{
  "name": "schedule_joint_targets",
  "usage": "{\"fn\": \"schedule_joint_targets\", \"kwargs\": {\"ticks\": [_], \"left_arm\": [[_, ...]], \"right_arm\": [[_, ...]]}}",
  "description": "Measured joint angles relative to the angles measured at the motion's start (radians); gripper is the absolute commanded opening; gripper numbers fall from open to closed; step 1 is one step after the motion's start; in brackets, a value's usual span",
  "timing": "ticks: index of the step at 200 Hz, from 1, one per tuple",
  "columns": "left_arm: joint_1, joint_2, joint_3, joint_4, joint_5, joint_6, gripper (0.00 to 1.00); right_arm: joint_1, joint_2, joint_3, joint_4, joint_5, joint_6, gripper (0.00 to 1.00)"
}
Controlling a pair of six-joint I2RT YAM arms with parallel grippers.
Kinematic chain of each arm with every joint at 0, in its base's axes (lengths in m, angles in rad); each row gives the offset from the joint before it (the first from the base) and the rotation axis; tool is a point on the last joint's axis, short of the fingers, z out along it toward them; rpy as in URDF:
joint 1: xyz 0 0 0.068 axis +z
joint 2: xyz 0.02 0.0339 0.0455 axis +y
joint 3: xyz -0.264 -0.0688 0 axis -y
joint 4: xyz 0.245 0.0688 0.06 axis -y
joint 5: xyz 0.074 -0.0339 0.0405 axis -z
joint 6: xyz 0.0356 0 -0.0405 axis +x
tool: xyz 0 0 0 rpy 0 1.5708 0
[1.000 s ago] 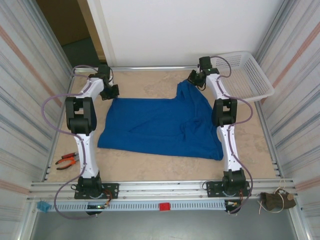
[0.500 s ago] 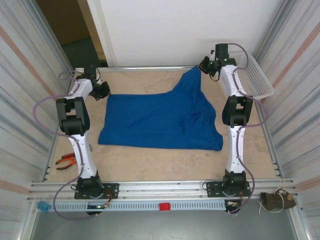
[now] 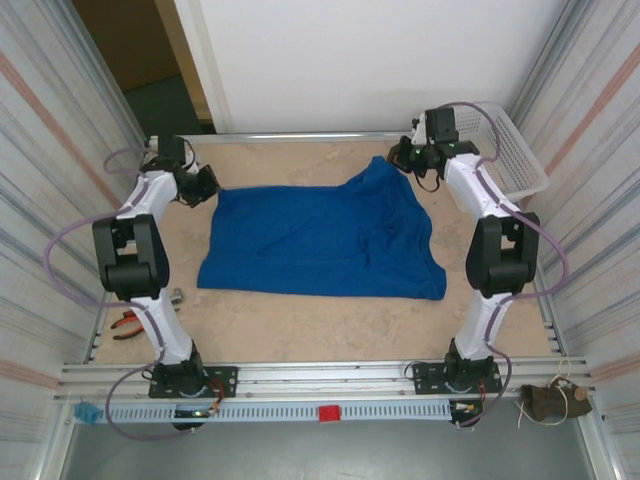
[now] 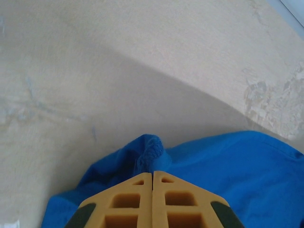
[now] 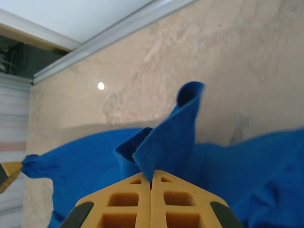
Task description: Fold the inside-out t-shirt
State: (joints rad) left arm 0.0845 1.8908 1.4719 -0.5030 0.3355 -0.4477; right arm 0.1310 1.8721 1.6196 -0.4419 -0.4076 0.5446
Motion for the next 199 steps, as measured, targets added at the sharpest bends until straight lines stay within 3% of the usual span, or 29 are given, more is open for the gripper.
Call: {"fn": "schedule_joint_targets", "kwargs": {"ticks": [69, 143, 156, 163, 172, 199], "left_arm": [[0.075, -0.079, -0.179, 0.036, 0.005, -0.061, 0.00], [0.086, -0.079, -0.274, 0.036, -0.004, -0.096, 0.00], [0.086, -0.079, -0.284, 0.037, -0.006, -0.100, 0.00], [0.086, -0.079, -0.288, 0.037, -0.006, -0.100, 0.00], [0.086, -0.079, -0.293, 0.037, -0.006, -0.103, 0.00], [0.086, -0.081, -0.308, 0.037, -0.008, -0.103, 0.00]], "right_arm": [[0.023, -0.372, -0.377, 0.068, 0.076, 0.002, 0.00], [0.153, -0.643, -0.820, 0.113, 0.210, 0.064, 0.00], [0.171, -0.677, -0.897, 0.107, 0.246, 0.086, 0.32], [0.174, -0.690, -0.923, 0.093, 0.268, 0.093, 0.43], [0.177, -0.708, -0.946, 0.073, 0.305, 0.100, 0.47], [0.176, -0.762, -0.948, 0.032, 0.375, 0.098, 0.47]]}}
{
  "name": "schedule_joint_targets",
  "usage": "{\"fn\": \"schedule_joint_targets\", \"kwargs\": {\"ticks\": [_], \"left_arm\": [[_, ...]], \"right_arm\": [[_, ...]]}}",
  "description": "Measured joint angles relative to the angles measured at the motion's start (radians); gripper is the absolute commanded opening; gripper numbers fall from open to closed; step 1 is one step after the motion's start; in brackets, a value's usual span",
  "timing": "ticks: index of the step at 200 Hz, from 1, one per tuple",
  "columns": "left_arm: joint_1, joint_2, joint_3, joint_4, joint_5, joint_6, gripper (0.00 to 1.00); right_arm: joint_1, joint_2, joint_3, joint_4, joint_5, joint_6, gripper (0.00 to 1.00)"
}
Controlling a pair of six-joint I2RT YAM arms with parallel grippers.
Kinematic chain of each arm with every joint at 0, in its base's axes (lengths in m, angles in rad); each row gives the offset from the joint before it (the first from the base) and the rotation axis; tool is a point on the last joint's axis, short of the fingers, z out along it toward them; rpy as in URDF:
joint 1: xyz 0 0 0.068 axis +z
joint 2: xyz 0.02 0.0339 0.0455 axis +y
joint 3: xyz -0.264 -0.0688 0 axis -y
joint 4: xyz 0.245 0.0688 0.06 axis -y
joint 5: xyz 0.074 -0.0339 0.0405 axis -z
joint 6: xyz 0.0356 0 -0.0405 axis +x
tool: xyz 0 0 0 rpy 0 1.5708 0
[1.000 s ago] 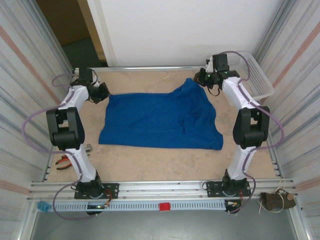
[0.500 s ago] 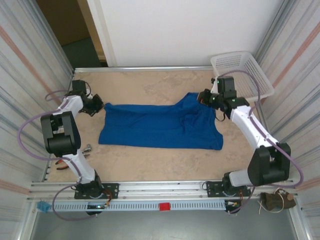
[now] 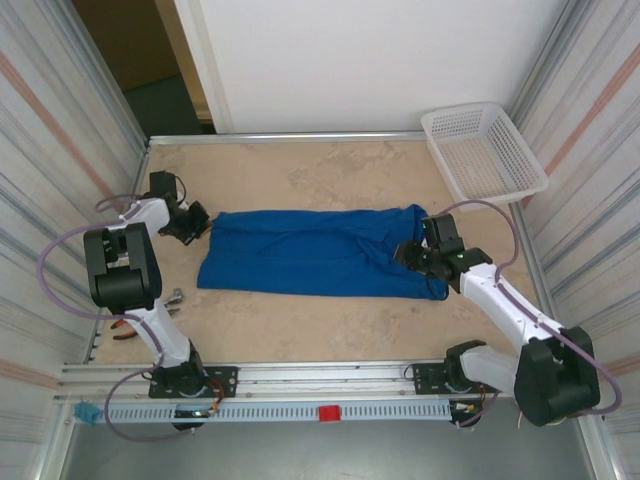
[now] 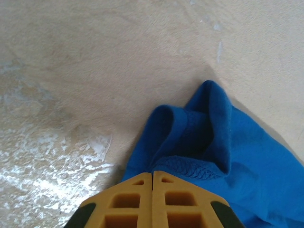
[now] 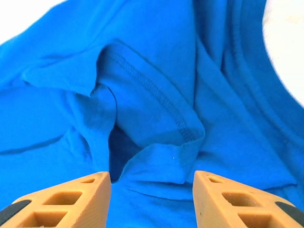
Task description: Fold the inside-out t-shirt
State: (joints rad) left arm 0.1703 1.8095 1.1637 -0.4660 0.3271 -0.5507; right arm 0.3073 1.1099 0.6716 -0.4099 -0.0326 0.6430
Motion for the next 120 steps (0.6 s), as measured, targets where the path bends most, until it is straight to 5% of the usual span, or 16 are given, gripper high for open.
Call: {"fn": "schedule_joint_targets", "kwargs": {"ticks": [120], "left_arm": [[0.000, -0.001, -0.002, 0.008, -0.005, 0.000, 0.00]], "right_arm": [[0.053, 0.530, 0.342, 0.068, -0.021, -0.082, 0.41]]}}
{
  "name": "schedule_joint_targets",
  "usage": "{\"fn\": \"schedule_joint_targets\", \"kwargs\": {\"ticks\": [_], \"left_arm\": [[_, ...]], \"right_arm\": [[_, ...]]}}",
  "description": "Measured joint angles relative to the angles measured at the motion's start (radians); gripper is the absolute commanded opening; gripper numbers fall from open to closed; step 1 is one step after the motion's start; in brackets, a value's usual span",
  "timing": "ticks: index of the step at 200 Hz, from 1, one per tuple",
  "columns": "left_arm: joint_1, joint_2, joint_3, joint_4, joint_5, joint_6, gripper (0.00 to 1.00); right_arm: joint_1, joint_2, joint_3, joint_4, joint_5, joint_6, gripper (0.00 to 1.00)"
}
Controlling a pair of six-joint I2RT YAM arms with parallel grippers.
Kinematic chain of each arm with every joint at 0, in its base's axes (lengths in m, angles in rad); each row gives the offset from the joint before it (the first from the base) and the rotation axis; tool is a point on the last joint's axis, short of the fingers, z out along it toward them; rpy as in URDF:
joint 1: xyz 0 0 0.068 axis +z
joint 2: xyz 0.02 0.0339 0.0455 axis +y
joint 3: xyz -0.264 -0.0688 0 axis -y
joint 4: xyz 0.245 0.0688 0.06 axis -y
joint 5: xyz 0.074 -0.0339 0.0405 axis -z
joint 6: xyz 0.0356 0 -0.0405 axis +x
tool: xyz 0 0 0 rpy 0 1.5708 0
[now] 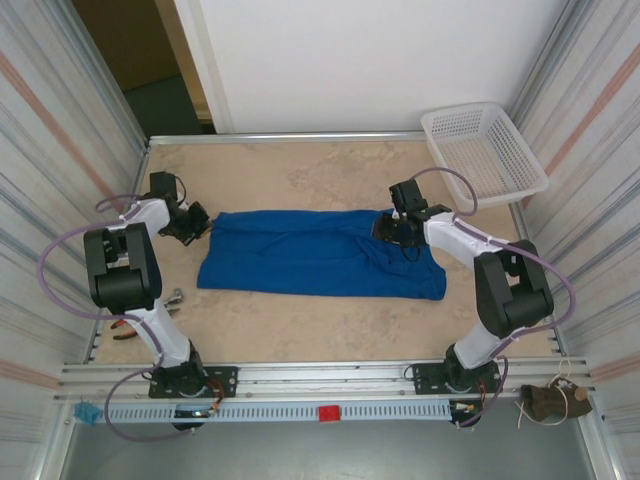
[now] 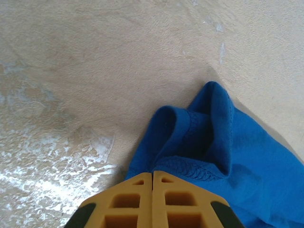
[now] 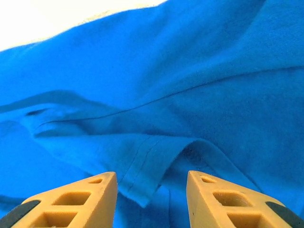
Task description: Fold the inside-out t-shirt
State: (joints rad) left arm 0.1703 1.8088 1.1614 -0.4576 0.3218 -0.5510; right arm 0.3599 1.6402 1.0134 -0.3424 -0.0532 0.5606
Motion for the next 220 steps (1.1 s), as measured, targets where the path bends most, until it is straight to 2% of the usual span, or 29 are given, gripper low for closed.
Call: {"fn": "schedule_joint_targets", "kwargs": {"ticks": [14, 31, 41, 54, 96, 131, 156, 187, 205, 220], "left_arm": [[0.000, 0.000, 0.000, 0.000, 0.000, 0.000, 0.00], [0.000, 0.000, 0.000, 0.000, 0.000, 0.000, 0.00], [0.000, 0.000, 0.000, 0.000, 0.000, 0.000, 0.00], [0.000, 0.000, 0.000, 0.000, 0.000, 0.000, 0.00], [0.000, 0.000, 0.000, 0.001, 0.000, 0.000, 0.00], [0.000, 0.000, 0.000, 0.003, 0.000, 0.000, 0.00], [0.000, 0.000, 0.001, 0.002, 0.000, 0.001, 0.00], [0.000, 0.000, 0.002, 0.002, 0.000, 0.001, 0.00], [0.000, 0.000, 0.006, 0.001, 0.000, 0.001, 0.00], [0.000, 0.000, 0.012, 0.000, 0.000, 0.002, 0.00]], "right_arm": [[0.001, 0.019, 0.002, 0.006, 0.002, 0.005, 0.38], [0.001, 0.045, 0.009, 0.014, 0.003, 0.009, 0.28], [0.001, 0.063, 0.018, 0.017, 0.003, 0.016, 0.19], [0.001, 0.083, 0.030, 0.023, 0.000, 0.016, 0.00], [0.001, 0.074, 0.040, 0.022, -0.016, 0.019, 0.00], [0.022, -0.068, 0.022, 0.003, -0.029, 0.027, 0.00], [0.071, -0.183, 0.008, -0.006, -0.027, 0.035, 0.00], [0.183, -0.266, -0.049, -0.010, -0.013, 0.071, 0.00], [0.264, -0.274, -0.102, -0.018, 0.008, 0.116, 0.26], [0.333, -0.279, -0.149, -0.035, 0.024, 0.152, 0.40]]}}
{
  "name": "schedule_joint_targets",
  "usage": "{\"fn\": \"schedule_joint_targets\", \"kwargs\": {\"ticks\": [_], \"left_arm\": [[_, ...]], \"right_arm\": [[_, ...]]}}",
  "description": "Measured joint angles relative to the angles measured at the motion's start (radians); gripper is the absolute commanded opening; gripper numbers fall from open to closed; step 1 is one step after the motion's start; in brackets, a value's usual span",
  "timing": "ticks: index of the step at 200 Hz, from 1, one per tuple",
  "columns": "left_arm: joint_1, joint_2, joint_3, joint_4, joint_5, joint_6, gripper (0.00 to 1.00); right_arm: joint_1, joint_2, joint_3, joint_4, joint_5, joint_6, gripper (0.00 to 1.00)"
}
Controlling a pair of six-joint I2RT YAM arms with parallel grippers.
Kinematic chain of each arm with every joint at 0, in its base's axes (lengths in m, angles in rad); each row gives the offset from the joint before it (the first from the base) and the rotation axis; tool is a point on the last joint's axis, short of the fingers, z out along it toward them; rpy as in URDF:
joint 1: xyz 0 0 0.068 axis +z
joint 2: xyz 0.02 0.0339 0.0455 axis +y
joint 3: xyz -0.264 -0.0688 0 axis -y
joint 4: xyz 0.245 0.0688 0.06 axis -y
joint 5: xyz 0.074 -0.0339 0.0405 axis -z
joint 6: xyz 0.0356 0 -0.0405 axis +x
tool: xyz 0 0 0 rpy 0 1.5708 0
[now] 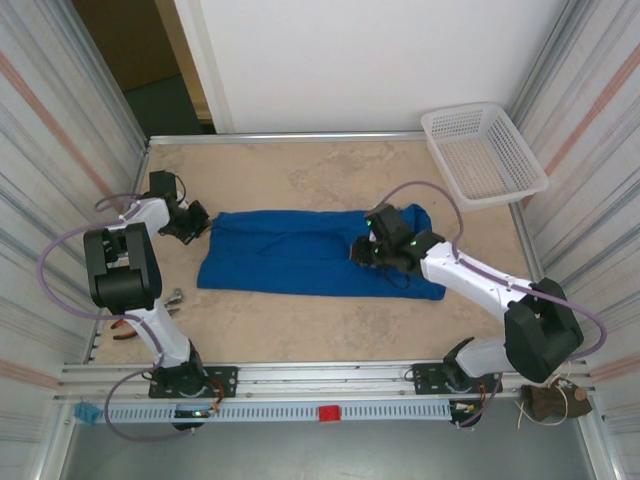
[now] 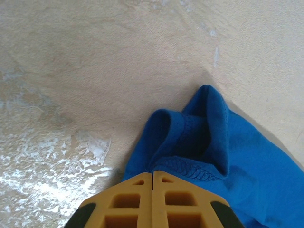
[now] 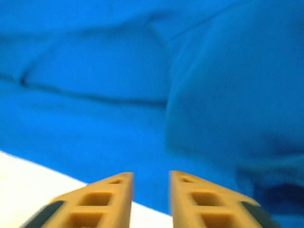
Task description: Fold the inside-out t-shirt
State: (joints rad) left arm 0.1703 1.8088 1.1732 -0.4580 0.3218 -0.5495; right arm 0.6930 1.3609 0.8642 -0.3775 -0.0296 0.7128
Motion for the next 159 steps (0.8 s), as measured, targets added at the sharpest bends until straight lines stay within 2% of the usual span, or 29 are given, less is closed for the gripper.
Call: {"fn": "schedule_joint_targets", "kwargs": {"ticks": [16, 29, 47, 69, 89, 127, 150, 159], "left_arm": [[0.000, 0.000, 0.005, -0.002, 0.000, 0.003, 0.00], [0.000, 0.000, 0.006, -0.002, 0.000, 0.003, 0.00], [0.000, 0.000, 0.006, -0.002, 0.001, 0.003, 0.00], [0.000, 0.000, 0.007, -0.002, 0.001, 0.003, 0.00], [0.000, 0.000, 0.007, -0.002, 0.001, 0.003, 0.00], [0.000, 0.000, 0.008, -0.002, 0.002, 0.003, 0.00], [0.000, 0.000, 0.009, -0.002, 0.002, 0.003, 0.00], [0.000, 0.000, 0.009, -0.002, 0.002, 0.003, 0.00]], "right_arm": [[0.054, -0.026, -0.037, -0.042, 0.020, 0.022, 0.46], [0.046, -0.078, -0.064, -0.067, 0.041, 0.037, 0.46], [-0.049, -0.159, -0.083, -0.091, 0.058, 0.039, 0.47], [-0.179, -0.181, -0.083, -0.096, 0.063, 0.029, 0.50], [-0.251, -0.145, -0.085, -0.095, 0.057, 0.000, 0.52], [-0.307, -0.019, -0.089, -0.076, 0.039, -0.046, 0.51], [-0.315, 0.048, -0.090, -0.044, 0.025, -0.060, 0.45], [-0.315, 0.072, -0.090, -0.030, 0.021, -0.069, 0.38]]}}
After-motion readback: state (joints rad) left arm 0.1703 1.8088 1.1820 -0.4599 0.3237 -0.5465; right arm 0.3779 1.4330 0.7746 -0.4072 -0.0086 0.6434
